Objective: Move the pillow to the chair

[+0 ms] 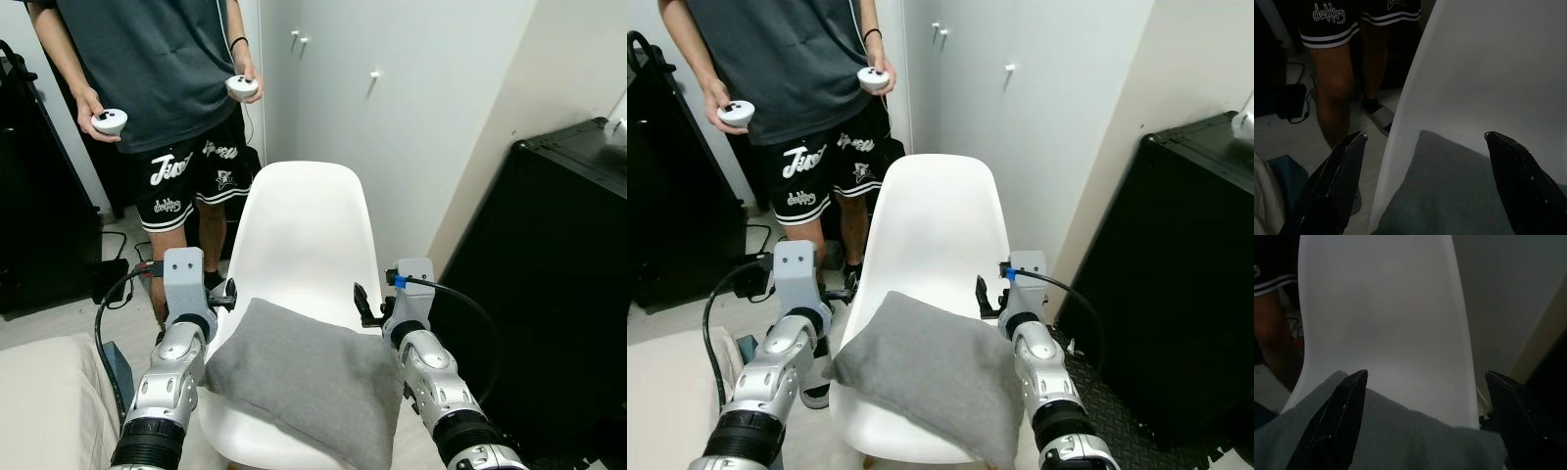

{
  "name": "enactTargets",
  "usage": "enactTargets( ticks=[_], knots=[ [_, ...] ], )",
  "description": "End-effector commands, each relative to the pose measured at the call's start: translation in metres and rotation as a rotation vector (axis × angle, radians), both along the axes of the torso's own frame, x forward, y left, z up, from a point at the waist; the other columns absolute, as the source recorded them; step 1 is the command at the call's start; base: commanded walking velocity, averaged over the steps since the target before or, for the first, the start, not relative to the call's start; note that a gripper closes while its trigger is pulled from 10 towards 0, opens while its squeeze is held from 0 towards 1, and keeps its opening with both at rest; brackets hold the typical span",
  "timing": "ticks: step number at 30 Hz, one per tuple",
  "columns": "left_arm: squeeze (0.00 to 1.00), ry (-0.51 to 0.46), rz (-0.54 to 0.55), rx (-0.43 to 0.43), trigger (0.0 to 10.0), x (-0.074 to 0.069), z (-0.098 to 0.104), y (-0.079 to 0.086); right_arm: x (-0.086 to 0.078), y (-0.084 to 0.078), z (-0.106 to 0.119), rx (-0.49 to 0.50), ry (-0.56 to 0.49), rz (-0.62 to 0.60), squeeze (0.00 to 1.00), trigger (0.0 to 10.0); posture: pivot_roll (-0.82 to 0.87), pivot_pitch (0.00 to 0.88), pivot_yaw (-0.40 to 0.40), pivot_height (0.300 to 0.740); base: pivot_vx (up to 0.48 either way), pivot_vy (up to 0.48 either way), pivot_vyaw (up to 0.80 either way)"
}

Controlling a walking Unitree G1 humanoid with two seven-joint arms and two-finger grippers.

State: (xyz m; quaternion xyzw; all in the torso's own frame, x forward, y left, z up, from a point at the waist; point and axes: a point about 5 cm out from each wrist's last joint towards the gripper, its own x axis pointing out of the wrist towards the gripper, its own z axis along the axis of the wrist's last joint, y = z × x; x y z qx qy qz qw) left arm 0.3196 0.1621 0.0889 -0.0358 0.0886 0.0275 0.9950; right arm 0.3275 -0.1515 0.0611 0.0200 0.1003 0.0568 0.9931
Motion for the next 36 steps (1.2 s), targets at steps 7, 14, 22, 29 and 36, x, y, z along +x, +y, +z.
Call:
enactTargets(
  ticks=[7, 14, 22, 29, 36],
  knots=[
    [0.0, 0.096, -0.07, -0.048, 10.0, -0.007, -0.016, -0.012, -0.006, -0.002, -0.01, -0.011, 0.045, -0.007, 0.0, 10.0, -0.04, 0.057, -0.048, 0.74, 0.0, 0.0, 0.0],
    [0.0, 0.056, -0.096, 0.048, 10.0, -0.009, -0.014, -0.012, -0.007, -0.003, -0.014, -0.016, 0.058, -0.011, 0.0, 10.0, -0.04, 0.059, -0.047, 0.74, 0.0, 0.0, 0.0],
    [0.0, 0.049, -0.076, 0.049, 10.0, -0.008, -0.013, -0.01, -0.008, -0.002, -0.014, -0.018, 0.053, -0.006, 0.0, 10.0, -0.04, 0.059, -0.045, 0.74, 0.0, 0.0, 0.0],
    [0.0, 0.042, -0.074, 0.056, 10.0, -0.007, -0.013, -0.009, -0.009, -0.002, -0.015, -0.011, 0.061, 0.007, 0.0, 10.0, -0.04, 0.059, -0.045, 0.74, 0.0, 0.0, -0.11],
    [0.0, 0.043, -0.069, 0.058, 10.0, -0.007, -0.014, -0.01, -0.009, -0.002, -0.015, -0.021, 0.054, 0.019, 0.0, 10.0, -0.04, 0.059, -0.043, 0.74, 0.0, 0.0, -0.8]
  ],
)
